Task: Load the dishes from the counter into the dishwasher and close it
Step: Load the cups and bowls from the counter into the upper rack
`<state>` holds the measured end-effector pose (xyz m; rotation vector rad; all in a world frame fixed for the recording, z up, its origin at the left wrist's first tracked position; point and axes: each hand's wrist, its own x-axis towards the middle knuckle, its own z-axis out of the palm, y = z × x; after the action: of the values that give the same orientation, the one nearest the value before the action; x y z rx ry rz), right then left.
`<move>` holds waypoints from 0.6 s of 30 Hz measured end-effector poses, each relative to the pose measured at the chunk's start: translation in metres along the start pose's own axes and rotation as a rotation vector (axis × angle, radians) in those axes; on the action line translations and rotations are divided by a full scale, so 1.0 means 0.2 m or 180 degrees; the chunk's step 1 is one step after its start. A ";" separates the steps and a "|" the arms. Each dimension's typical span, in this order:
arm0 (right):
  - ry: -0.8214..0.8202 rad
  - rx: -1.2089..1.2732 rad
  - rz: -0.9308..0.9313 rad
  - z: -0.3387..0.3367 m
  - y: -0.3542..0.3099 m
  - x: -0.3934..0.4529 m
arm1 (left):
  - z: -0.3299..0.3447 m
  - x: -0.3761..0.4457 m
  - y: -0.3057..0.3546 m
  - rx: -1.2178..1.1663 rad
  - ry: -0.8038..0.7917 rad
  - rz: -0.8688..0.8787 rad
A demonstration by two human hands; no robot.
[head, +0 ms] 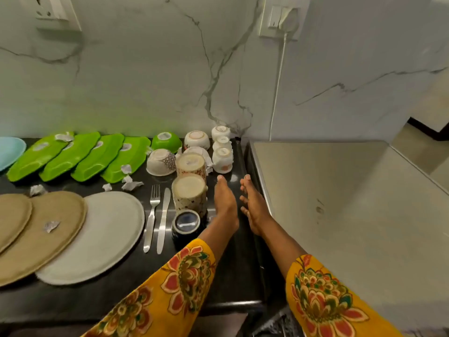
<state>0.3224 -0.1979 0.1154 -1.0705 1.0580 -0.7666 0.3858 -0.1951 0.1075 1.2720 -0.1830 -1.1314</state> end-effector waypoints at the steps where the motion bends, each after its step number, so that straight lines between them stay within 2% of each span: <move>1: 0.0000 0.0070 -0.0005 0.02 -0.03 0.05 | 0.02 0.07 0.02 -0.0093 0.0054 0.0022; 6: 0.0078 0.0134 0.0109 0.08 -0.14 0.30 | 0.13 0.31 0.09 -0.0004 0.0388 0.0295; 10: 0.0073 0.0009 0.0218 0.09 -0.21 0.46 | 0.18 0.48 0.11 -0.0159 0.0345 0.0058; 15: -0.0141 -0.0215 0.0178 0.13 -0.26 0.54 | 0.19 0.62 0.12 -0.0050 0.0294 0.0284; 18: -0.0068 -0.0321 0.0094 0.13 -0.25 0.54 | 0.18 0.63 0.09 0.0028 0.0193 0.0318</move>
<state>0.3829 -0.3029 0.1328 -1.1437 1.1015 -0.6826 0.4337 -0.3142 0.0788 1.2894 -0.2043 -1.0064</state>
